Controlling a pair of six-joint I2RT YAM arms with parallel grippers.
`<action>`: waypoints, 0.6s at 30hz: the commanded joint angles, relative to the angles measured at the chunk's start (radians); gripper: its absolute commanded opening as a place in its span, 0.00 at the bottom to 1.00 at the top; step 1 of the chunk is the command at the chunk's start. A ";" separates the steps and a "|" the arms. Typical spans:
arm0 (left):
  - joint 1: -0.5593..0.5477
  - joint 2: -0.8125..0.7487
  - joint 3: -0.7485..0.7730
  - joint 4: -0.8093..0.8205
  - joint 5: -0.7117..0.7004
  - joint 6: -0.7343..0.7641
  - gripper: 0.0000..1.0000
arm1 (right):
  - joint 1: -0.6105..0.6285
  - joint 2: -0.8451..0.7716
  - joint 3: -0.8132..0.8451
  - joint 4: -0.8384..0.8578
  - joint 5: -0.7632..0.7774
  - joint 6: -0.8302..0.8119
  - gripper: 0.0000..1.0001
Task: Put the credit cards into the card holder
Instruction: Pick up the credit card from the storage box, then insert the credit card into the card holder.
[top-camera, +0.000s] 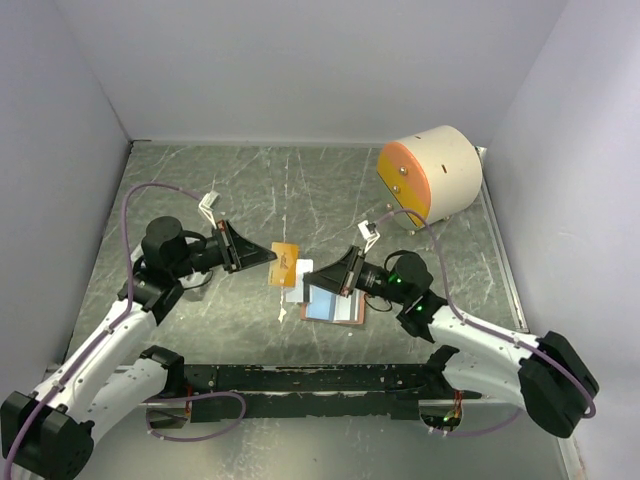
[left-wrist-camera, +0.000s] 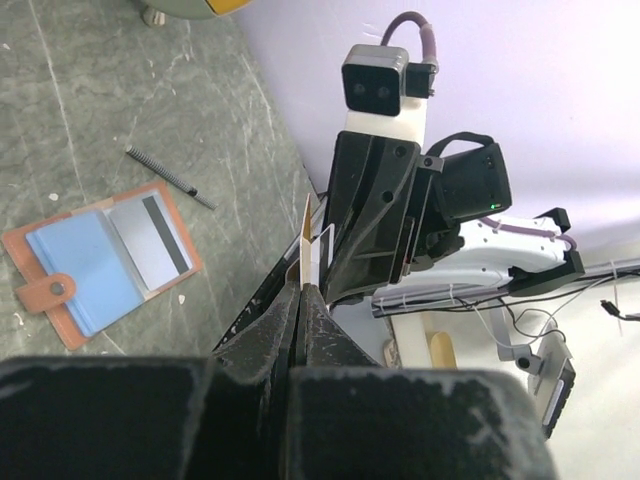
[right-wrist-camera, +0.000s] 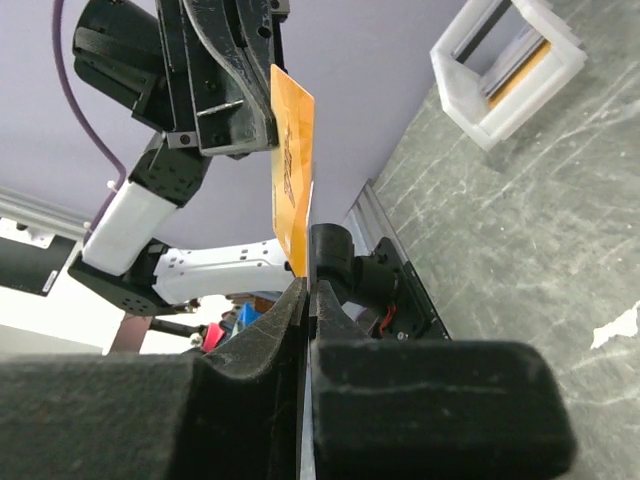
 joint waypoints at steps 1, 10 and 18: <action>-0.002 0.014 0.042 -0.090 -0.025 0.091 0.07 | -0.009 -0.080 -0.016 -0.159 0.043 -0.090 0.00; -0.055 0.125 0.036 -0.215 -0.117 0.248 0.07 | -0.041 -0.150 -0.007 -0.667 0.317 -0.219 0.00; -0.190 0.301 -0.034 -0.044 -0.047 0.249 0.07 | -0.076 -0.074 -0.017 -0.742 0.414 -0.257 0.00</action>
